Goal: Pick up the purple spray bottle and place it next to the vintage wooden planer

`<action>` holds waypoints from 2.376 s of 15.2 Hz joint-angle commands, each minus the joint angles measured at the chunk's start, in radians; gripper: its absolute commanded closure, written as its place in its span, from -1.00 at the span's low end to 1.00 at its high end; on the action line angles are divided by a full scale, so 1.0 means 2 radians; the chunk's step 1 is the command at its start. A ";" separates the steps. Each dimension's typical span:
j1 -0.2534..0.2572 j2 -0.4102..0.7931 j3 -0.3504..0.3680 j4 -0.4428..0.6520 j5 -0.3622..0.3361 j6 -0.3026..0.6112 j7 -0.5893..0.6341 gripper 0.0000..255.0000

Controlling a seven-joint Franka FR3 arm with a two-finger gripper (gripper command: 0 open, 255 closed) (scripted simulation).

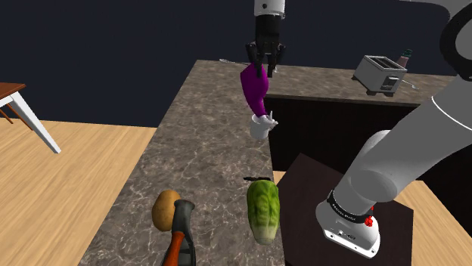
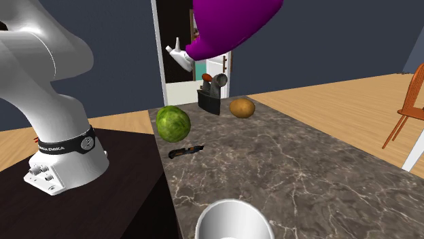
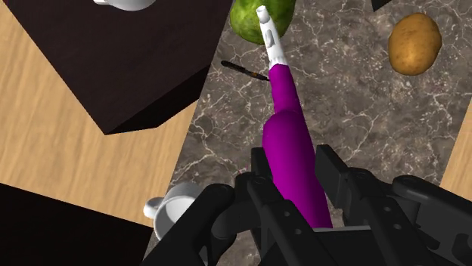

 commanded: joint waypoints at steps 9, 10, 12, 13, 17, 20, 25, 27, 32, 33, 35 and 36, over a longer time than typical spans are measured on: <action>0.041 -0.090 0.075 -0.087 0.049 0.023 0.112 1.00; 0.045 -0.096 0.084 -0.093 0.055 0.025 0.124 1.00; 0.053 -0.108 0.100 -0.103 0.068 0.030 0.146 1.00; 0.057 -0.113 0.109 -0.107 0.075 0.033 0.158 1.00; 0.074 -0.128 0.144 -0.118 0.101 0.045 0.204 1.00; 0.086 -0.134 0.172 -0.121 0.120 0.055 0.239 1.00; 0.105 -0.132 0.220 -0.115 0.150 0.076 0.297 1.00; 0.112 -0.128 0.240 -0.109 0.159 0.085 0.321 1.00; 0.126 -0.105 0.294 -0.084 0.177 0.112 0.383 1.00; 0.128 -0.099 0.306 -0.078 0.180 0.117 0.395 1.00; 0.132 -0.084 0.329 -0.063 0.182 0.129 0.421 1.00; 0.134 -0.076 0.342 -0.055 0.182 0.136 0.434 1.00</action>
